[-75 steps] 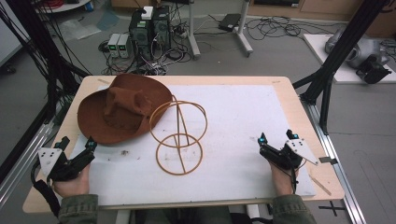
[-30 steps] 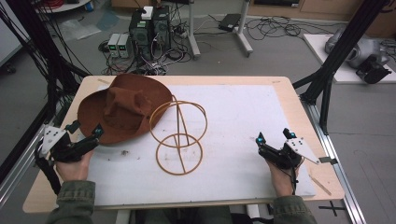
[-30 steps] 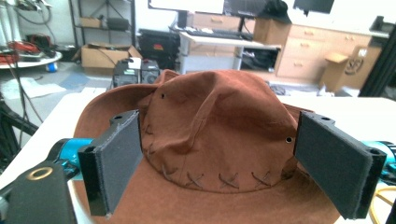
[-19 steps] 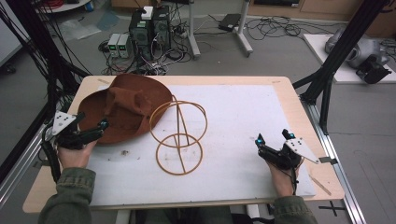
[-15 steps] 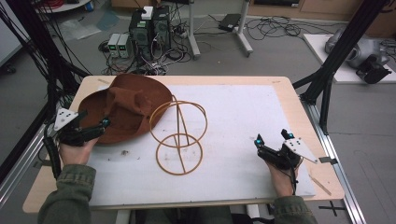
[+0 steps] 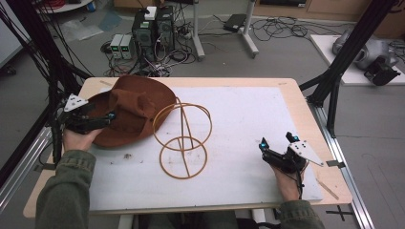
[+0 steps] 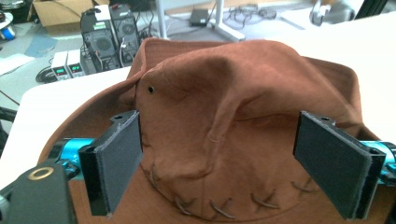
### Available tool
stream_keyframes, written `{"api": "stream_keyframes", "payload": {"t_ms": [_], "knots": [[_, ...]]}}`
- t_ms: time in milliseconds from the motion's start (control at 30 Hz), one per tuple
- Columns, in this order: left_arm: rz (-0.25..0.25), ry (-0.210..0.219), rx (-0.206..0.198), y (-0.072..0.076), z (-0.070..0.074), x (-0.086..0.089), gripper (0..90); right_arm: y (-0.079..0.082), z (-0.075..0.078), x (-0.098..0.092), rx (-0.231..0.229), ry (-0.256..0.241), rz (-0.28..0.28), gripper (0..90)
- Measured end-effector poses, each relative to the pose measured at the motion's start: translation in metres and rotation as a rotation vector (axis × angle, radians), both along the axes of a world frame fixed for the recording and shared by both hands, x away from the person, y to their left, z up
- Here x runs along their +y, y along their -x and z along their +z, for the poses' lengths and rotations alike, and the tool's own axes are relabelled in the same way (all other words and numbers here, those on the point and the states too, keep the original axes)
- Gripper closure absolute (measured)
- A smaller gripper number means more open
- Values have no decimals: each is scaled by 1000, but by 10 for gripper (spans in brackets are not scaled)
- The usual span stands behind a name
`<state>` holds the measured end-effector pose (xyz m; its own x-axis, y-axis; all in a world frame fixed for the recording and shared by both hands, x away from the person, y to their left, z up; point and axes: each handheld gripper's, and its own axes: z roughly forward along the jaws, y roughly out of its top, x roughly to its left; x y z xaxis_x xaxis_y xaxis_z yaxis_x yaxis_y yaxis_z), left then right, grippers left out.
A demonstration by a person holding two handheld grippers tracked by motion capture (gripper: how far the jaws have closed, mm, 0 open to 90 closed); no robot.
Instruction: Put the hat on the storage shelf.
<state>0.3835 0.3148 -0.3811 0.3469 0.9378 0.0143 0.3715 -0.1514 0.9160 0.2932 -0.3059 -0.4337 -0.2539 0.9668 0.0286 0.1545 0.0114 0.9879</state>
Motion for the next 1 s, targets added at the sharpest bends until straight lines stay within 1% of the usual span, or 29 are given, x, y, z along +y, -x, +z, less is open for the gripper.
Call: {"api": "stream_keyframes", "payload": {"t_ms": [33,100,133,200,233,333,467,533,567,600,633,700,800,867,933,1000], "knots": [[-8,-9,10,-3,0,0,166,0,0,0,0,-2,3,43],[-26,-27,12,-9,1,0,179,-1,-1,1,2,2,10,43],[-41,-33,26,-12,0,0,179,-1,-1,1,2,2,10,43],[-59,-59,60,-19,-1,-2,179,-1,-1,1,9,-4,14,43],[-69,-66,76,-22,-2,-3,179,-2,-2,1,6,3,19,43],[-85,-66,97,-31,-8,-7,179,-3,-2,1,13,-1,20,42],[-94,-78,131,-42,-19,-17,179,-3,-2,1,14,-2,21,43],[-90,-76,131,-45,-24,-21,181,-3,-2,1,15,-3,23,43],[-91,-68,126,-46,-25,-22,208,-2,-2,1,13,-2,22,43],[-93,-52,124,-47,-27,-23,208,-2,-2,1,13,-2,22,43],[-94,-47,124,-48,-28,-24,216,-2,-2,1,13,0,21,43],[-88,-51,136,-50,-30,-25,216,-3,-2,1,14,-1,20,43],[-82,-44,138,-51,-31,-23,216,-3,-2,1,17,-4,21,43],[-68,-37,138,-51,-31,-22,217,-2,-2,1,19,-9,26,43],[-70,-22,140,-52,-31,-22,234,-3,-2,2,17,-10,30,43],[-78,-27,141,-52,-32,-22,240,-3,-2,2,15,-10,29,43]]}}
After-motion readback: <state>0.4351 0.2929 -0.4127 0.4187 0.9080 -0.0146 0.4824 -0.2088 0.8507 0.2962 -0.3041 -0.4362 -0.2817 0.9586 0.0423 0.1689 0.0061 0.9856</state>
